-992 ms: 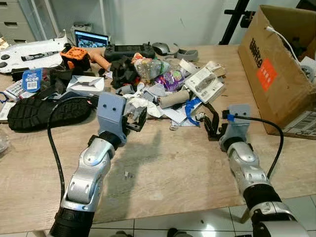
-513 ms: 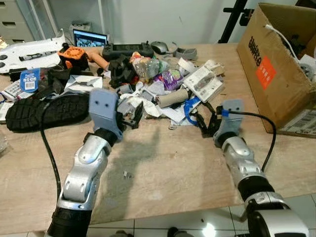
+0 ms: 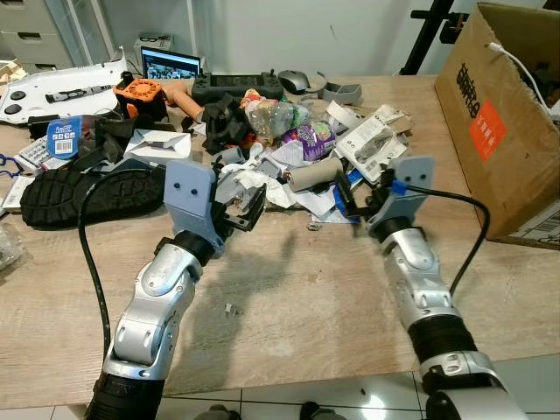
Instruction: Picking trash to rubbish bin
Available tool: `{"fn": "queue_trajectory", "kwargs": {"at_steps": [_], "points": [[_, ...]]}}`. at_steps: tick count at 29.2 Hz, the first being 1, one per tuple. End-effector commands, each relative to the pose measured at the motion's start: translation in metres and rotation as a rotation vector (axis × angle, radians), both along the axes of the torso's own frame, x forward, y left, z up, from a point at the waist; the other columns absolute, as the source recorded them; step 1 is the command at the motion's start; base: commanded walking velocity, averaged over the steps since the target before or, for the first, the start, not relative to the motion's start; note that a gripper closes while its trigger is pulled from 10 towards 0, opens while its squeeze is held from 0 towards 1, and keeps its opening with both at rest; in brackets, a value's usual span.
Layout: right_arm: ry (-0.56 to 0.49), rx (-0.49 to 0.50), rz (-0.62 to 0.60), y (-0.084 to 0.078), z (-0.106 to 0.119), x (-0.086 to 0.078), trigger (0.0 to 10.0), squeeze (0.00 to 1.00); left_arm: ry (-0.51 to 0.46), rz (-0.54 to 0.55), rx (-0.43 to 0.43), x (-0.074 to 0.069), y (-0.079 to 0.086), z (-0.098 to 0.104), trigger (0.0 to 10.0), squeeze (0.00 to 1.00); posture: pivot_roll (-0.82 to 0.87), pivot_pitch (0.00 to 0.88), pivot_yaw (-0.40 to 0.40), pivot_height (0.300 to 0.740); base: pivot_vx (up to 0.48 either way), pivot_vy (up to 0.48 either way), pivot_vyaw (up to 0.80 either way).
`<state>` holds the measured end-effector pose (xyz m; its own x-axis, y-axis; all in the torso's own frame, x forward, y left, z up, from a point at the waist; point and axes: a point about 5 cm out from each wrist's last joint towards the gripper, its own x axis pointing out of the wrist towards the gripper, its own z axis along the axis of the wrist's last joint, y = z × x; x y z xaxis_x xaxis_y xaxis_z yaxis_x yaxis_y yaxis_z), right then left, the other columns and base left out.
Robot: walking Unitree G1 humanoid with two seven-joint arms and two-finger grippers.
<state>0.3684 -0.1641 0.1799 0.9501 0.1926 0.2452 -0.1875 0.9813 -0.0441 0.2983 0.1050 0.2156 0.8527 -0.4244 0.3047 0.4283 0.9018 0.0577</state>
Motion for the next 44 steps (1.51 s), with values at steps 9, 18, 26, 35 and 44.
{"fn": "queue_trajectory", "kwargs": {"at_steps": [9, 18, 26, 35, 44], "points": [[0.164, -0.034, -0.064, -0.002, -0.027, -0.007, 10.0, 0.0, 0.023, -0.02, 0.02, -0.006, 0.001, -0.008, 10.0, 0.0, 0.07, 0.251, -0.019, 0.74, 0.0, 0.0, 0.0], [0.428, 0.023, -0.048, -0.001, -0.072, -0.017, 10.0, 0.0, 0.033, -0.052, 0.048, -0.006, -0.008, -0.011, 10.0, 0.0, 0.06, 0.262, -0.019, 0.74, 0.0, 0.0, 0.0], [0.424, 0.166, 0.04, 0.012, -0.072, -0.02, 7.6, 0.0, 0.026, -0.039, 0.044, -0.005, -0.007, -0.01, 10.0, 0.0, 0.06, 0.237, -0.02, 0.74, 0.0, 0.0, 0.0], [0.38, 0.185, 0.094, 0.019, -0.063, -0.021, 0.0, 0.0, 0.019, -0.031, 0.041, -0.005, -0.009, -0.01, 10.0, 0.0, 0.06, 0.217, -0.031, 0.74, 0.0, 0.0, 0.0], [0.353, 0.208, 0.138, 0.029, -0.061, -0.024, 0.0, 0.0, 0.012, -0.04, 0.042, -0.005, -0.009, -0.009, 10.0, 0.0, 0.06, 0.224, -0.022, 0.74, 0.0, 0.0, 0.0]]}}
